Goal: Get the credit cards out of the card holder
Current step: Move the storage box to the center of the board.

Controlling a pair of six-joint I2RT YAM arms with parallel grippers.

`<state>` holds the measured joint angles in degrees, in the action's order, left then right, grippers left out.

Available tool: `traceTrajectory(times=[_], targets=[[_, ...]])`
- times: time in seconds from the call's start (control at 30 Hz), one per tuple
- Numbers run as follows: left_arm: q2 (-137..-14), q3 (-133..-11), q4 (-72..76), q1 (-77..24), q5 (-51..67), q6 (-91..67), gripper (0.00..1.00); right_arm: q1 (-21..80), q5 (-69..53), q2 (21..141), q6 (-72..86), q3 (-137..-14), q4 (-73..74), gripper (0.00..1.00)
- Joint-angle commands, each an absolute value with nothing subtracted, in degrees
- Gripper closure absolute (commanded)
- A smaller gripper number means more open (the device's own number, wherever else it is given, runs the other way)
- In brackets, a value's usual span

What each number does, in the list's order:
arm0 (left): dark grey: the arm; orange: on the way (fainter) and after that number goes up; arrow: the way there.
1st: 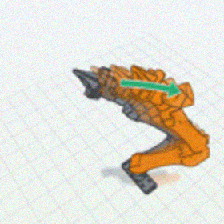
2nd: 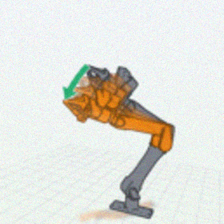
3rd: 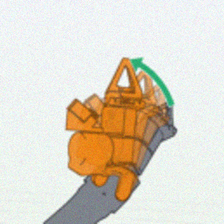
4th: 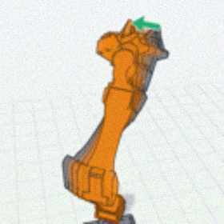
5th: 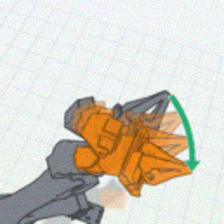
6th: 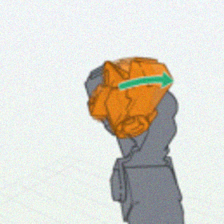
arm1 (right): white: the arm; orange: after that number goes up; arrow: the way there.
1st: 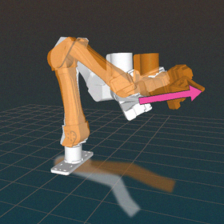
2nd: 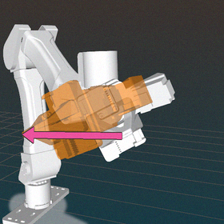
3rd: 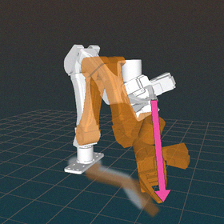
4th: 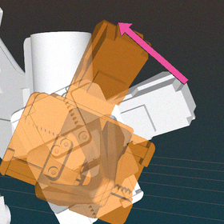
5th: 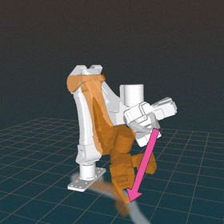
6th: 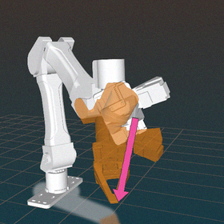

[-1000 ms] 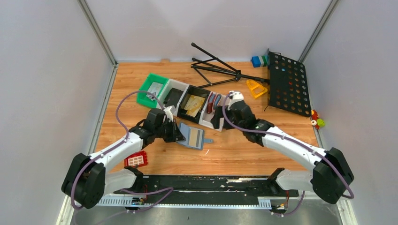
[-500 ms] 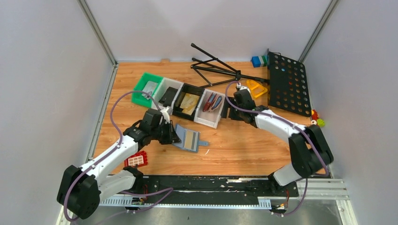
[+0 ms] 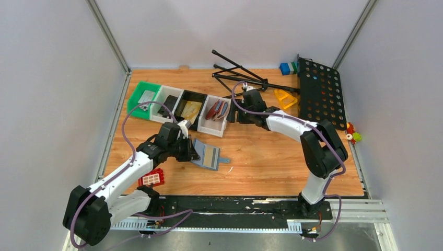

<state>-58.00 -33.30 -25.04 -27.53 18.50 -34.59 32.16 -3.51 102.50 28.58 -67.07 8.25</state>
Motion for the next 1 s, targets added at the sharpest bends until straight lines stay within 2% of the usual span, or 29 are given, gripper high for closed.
traceTrajectory(times=[0.0, 0.17, 0.27, 0.33, 0.53, 0.67, 0.8, 0.97], targets=[[-58.01, -33.38, -20.66, -27.16, 20.84, -33.06, 1.0, 32.35, -1.32, 95.69, 24.18, -65.17, 5.86, 0.29], [-60.38, -32.6, -15.76, -27.16, 26.73, -33.85, 1.0, 35.55, 3.86, 82.98, 17.29, -50.51, -9.37, 0.23], [-61.92, -31.68, -12.49, -27.16, 27.72, -34.85, 1.0, 38.04, 7.69, 82.45, 11.62, -44.36, -20.72, 0.01], [-62.61, -31.21, -10.29, -27.16, 27.88, -35.66, 1.0, 39.23, 8.79, 88.27, 8.38, -43.87, -25.85, 0.0], [-64.8, -33.31, -8.12, -27.16, 26.81, -36.8, 1.0, 44.55, 12.87, 104.43, 0.89, -53.43, -28.62, 0.0], [-65.02, -34.13, -11.08, -27.16, 23.77, -36.12, 1.0, 45.36, 9.14, 110.06, -1.74, -59.39, -27.28, 0.0], [-64.57, -33.62, -12.39, -27.16, 23.14, -35.57, 1.0, 44.42, 6.82, 115.8, -1.21, -66.3, -19.92, 0.0], [-63.94, -33.43, -13.4, -27.16, 22.65, -35.25, 1.0, 41.8, 2.9, 118.22, 2.87, -71.97, -16.93, 0.0]])
